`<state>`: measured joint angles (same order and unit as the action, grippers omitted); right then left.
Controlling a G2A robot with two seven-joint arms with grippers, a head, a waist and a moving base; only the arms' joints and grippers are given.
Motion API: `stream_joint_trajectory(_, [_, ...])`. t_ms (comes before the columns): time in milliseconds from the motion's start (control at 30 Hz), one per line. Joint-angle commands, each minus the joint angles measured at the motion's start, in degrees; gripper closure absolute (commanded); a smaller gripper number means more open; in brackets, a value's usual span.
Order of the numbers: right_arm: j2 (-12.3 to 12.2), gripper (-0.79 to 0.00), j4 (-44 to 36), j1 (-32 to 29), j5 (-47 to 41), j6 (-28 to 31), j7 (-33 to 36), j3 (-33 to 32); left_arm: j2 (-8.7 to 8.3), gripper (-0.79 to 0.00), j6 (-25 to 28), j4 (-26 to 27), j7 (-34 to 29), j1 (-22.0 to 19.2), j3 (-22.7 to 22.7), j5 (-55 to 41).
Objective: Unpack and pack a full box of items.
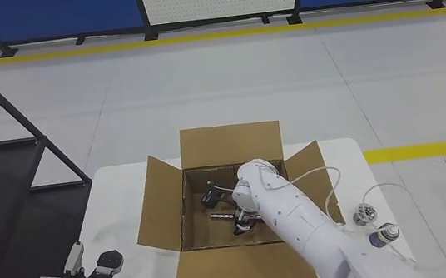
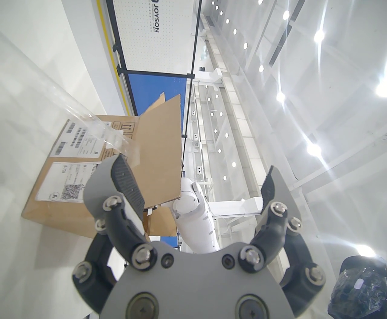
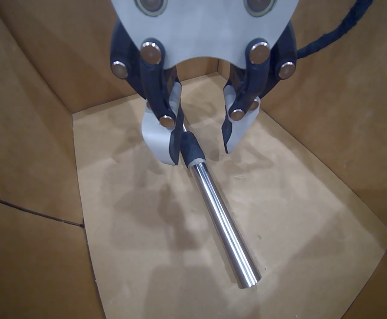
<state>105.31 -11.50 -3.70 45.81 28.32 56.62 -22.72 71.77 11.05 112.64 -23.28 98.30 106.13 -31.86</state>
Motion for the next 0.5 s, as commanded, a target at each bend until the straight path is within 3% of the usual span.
stream_joint_trajectory(0, [0.1,-0.292,0.3,0.0,0.1,-0.4,-0.1,-0.1,0.0,-0.785,0.0,0.0,-0.1,0.1,0.0,0.0])
stream_joint_trajectory(467, [1.0,-0.28,1.2,-0.5,1.5,-0.2,1.7,-0.2,0.07,-0.785,0.6,0.0,-0.1,0.5,0.2,-0.1])
